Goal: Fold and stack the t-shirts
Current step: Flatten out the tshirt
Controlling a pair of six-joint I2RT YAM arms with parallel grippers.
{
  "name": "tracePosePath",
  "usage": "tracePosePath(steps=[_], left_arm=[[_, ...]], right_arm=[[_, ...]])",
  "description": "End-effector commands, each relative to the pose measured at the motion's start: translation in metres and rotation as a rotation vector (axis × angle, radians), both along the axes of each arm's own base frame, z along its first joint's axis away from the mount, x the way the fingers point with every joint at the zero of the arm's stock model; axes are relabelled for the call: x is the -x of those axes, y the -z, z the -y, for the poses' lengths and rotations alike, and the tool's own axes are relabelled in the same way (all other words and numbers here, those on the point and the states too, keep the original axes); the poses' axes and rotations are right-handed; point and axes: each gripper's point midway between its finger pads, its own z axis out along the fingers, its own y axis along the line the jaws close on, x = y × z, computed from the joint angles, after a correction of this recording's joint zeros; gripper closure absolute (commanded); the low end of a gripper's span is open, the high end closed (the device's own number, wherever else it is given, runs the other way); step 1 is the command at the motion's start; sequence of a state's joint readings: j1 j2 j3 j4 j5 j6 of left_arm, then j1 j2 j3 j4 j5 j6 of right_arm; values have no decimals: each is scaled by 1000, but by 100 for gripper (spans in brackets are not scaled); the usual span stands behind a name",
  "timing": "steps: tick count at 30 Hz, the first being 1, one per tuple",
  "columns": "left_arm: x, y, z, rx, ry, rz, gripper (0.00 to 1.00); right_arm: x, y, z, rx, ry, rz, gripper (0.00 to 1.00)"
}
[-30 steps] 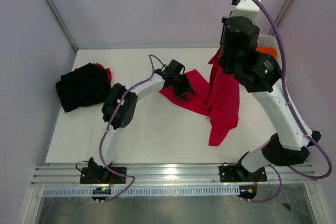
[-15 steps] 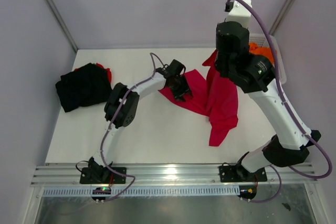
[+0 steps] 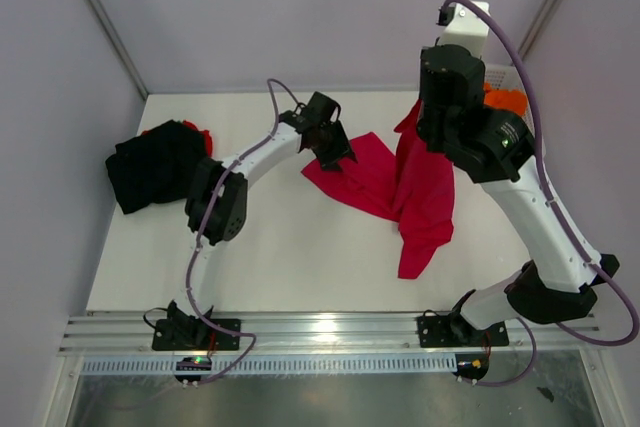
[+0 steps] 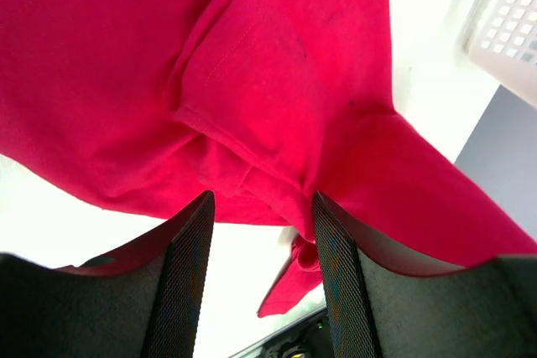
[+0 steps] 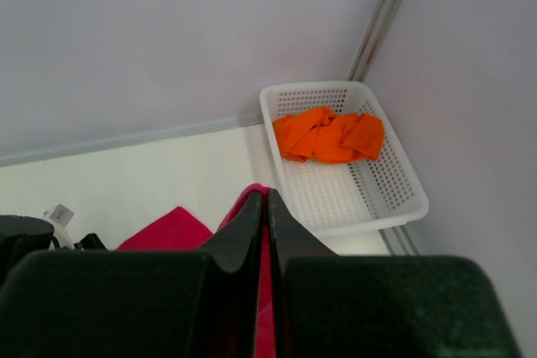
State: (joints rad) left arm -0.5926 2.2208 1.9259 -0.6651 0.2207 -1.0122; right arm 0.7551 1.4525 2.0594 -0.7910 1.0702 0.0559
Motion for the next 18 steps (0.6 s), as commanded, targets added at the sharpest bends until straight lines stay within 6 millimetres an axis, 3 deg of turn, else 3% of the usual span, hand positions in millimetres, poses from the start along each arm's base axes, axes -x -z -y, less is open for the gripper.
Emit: tracePosePath(steps=[1, 10, 18], left_arm=[[11, 13, -2, -20, 14, -39, 48], [15, 33, -14, -85, 2, -51, 48], [0, 47, -13, -100, -3, 2, 48]], right_arm=[[8, -11, 8, -47, 6, 44, 94], [6, -5, 6, -37, 2, 34, 94], [7, -6, 8, -22, 6, 31, 94]])
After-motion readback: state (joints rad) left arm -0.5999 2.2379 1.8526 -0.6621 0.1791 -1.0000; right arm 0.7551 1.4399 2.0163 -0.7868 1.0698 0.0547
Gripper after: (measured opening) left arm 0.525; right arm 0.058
